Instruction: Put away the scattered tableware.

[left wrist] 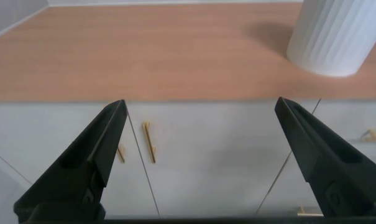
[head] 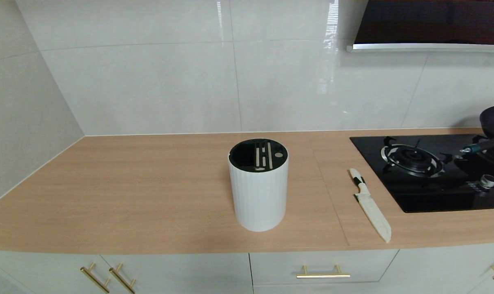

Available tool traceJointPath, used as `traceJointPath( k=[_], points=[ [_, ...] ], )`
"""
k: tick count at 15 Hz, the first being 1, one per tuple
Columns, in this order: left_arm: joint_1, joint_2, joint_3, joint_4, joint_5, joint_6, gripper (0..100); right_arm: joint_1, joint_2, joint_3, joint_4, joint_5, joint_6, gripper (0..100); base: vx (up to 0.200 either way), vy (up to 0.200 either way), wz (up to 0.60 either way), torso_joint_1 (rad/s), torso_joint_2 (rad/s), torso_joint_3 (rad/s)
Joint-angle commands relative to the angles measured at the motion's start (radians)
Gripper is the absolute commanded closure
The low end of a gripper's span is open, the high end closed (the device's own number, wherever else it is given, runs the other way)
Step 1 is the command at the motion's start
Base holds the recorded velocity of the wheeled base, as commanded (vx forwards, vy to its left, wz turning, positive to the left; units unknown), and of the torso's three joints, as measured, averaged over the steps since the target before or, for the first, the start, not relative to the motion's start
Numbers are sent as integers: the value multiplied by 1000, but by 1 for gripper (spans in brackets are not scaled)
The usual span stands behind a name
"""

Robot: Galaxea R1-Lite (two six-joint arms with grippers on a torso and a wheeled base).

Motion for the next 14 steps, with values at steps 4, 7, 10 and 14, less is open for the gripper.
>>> traceJointPath(
  k=[4, 7, 10, 14],
  points=[
    [0, 0, 0, 0, 1, 0, 0, 0, 1, 0, -2, 0, 0, 0, 0, 0, 0, 246, -533, -283],
    [0, 0, 0, 0, 1, 0, 0, 0, 1, 0, -2, 0, 0, 0, 0, 0, 0, 193, -395, -204],
    [0, 1, 0, 0, 1, 0, 0, 0, 1, 0, 0, -14, -3, 0, 0, 0, 0, 22, -43, -25],
    [0, 1, 0, 0, 1, 0, 0, 5, 55, -163, -33, 9, 37, 0, 0, 0, 0, 0, 0, 0]
  ],
)
